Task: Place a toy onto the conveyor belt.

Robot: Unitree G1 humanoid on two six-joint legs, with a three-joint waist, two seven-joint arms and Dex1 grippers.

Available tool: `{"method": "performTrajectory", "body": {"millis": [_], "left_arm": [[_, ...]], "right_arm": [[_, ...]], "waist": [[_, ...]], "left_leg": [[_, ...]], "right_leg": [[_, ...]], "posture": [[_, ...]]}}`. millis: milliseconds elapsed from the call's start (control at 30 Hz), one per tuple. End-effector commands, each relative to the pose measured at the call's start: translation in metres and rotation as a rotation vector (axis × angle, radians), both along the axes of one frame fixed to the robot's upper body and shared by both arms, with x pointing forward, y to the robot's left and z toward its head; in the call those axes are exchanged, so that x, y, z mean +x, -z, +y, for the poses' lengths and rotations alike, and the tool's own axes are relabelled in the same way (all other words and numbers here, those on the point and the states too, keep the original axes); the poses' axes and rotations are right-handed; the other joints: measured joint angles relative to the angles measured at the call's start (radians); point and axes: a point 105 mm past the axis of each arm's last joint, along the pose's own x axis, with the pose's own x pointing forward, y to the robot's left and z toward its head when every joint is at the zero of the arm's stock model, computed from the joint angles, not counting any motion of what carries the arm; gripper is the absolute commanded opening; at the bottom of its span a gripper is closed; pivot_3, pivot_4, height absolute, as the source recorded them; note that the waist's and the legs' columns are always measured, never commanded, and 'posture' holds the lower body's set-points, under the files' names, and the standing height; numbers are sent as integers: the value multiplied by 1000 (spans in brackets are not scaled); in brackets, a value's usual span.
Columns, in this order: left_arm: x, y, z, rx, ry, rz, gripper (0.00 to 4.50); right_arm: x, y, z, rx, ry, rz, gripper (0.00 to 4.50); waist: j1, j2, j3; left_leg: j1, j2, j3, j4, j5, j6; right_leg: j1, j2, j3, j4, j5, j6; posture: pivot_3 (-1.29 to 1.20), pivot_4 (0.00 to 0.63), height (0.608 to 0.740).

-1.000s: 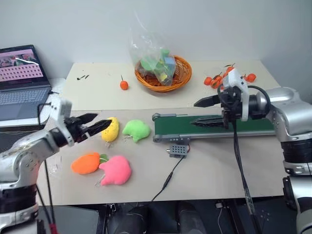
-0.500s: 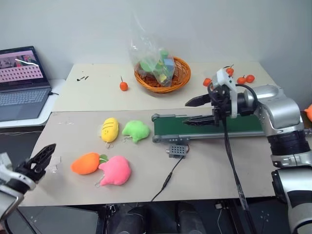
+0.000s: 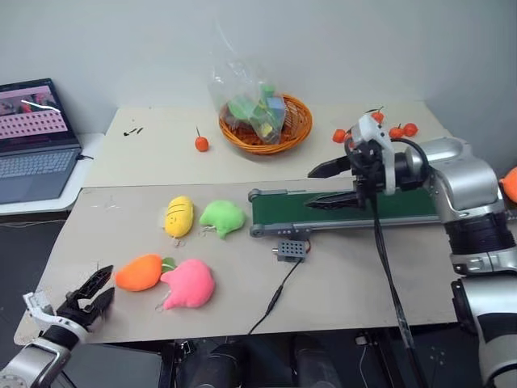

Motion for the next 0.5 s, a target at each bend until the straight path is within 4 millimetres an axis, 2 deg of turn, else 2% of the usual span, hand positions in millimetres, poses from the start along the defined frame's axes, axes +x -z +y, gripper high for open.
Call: {"method": "performTrajectory", "body": {"millis": [33,300,333,367,433,467,500], "left_arm": [[8,11,-12,0,39,33,4472],[31,9,-32,-22,105,-3,4472],[32,8,-34,-21,115,-4,3946],[33,8,-36,-22,120,-6,3835],[35,8,-37,-20,130,-7,3004],[35,8,-37,-18,133,-6,2797],[35,8,-36,-16,135,-5,2355]], "right_arm": [[-3,-19,-2,-5,-6,-68,4500],[-5,-21,-6,-11,11,-76,4500],[-5,-21,-7,-12,13,-77,4500],[-5,-21,-7,-12,15,-78,4500],[-5,-21,-7,-12,19,-80,4500],[-5,-21,-7,-13,21,-81,4500],[-5,-21,-8,-14,23,-82,4500]], "waist": [[3,3,-2],[17,5,-3],[18,5,-3],[18,5,-3],[18,5,-3],[18,4,-3],[18,4,-3]], "left_leg": [[0,0,0,0,0,0],[2,0,1,0,0,0],[1,0,1,0,0,0],[1,0,1,0,0,0],[0,0,1,0,0,0],[0,0,1,0,0,0],[0,0,1,0,0,0]], "right_leg": [[0,0,0,0,0,0],[1,0,0,0,0,0],[1,0,0,0,0,0],[1,0,0,0,0,-1],[1,0,0,0,0,-1],[0,0,0,0,0,-1],[0,1,0,0,0,-1]], "posture": [[0,150,740],[0,150,740],[0,150,740],[0,150,740],[0,150,740],[0,150,740],[0,150,740]]}}
